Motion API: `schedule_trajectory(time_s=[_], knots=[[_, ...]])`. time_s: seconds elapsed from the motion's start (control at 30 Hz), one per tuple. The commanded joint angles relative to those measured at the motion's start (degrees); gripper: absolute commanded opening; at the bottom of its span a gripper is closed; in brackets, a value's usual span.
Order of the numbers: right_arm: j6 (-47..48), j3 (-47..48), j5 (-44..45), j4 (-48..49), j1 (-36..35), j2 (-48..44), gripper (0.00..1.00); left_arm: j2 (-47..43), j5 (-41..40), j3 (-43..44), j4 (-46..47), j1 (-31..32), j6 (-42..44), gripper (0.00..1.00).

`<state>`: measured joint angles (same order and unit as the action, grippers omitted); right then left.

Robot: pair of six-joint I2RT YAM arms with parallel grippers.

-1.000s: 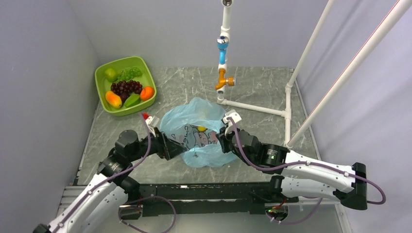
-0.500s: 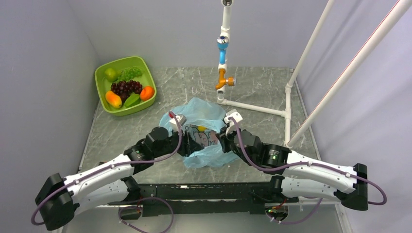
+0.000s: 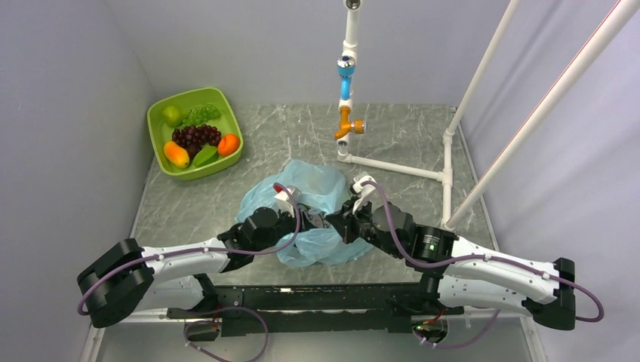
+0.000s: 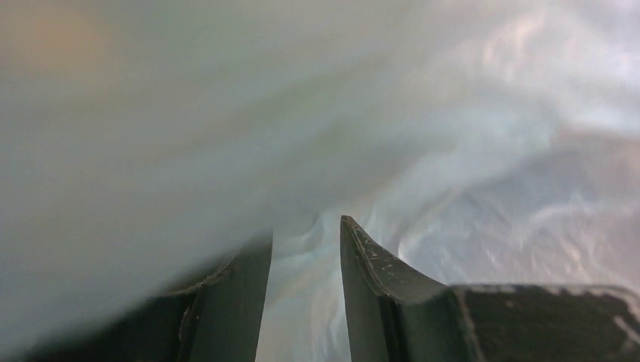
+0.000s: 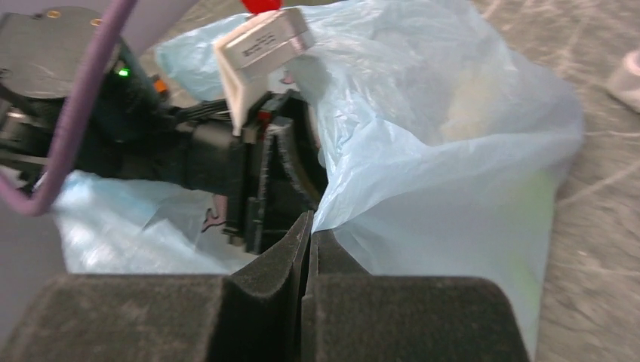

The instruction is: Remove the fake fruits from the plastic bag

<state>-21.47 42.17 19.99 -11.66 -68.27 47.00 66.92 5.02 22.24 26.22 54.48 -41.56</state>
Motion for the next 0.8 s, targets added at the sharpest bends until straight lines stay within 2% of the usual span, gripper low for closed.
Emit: schedule_trajectory(time_s=[0.0, 0.1, 0.2, 0.33, 0.47, 0.6, 0.7, 0.77], knots=[[-2.7, 5.2, -10.4, 7.7, 0.0, 4.6, 0.0, -2.2, -4.8, -2.7, 9.0, 0.1, -2.1, 0.43], [-3.0, 6.8, -13.0, 10.6, 0.0, 7.4, 0.0, -5.6, -7.3, -6.5, 9.8, 0.1, -3.2, 0.44], [-2.7, 7.6, -14.0, 11.4, 0.0, 9.4, 0.0, -8.3, -8.5, -9.2, 8.1, 0.1, -3.9, 0.53], [-3.3, 5.6, -12.9, 13.0, 0.0, 8.8, 0.0, -7.0, -7.8, -8.1, 4.8, 0.1, -2.8, 0.74], [-4.4, 4.0, -11.7, 12.0, 0.0, 6.8, 0.0, -3.8, -11.6, -4.5, 1.7, 0.1, -0.7, 0.89], [-5.3, 2.0, -10.1, 10.0, 0.0, 3.8, 0.0, 1.1, -13.7, -0.8, -0.5, 0.1, 2.3, 0.95], [-5.5, 1.0, -8.9, 9.0, 0.0, 2.0, 0.0, 4.7, -15.9, 3.6, -6.6, 0.2, 4.5, 0.97], [-5.5, 0.3, -8.3, 8.5, 0.0, 1.4, 0.0, 6.4, -15.7, 4.4, -6.1, 0.1, 5.3, 0.99]])
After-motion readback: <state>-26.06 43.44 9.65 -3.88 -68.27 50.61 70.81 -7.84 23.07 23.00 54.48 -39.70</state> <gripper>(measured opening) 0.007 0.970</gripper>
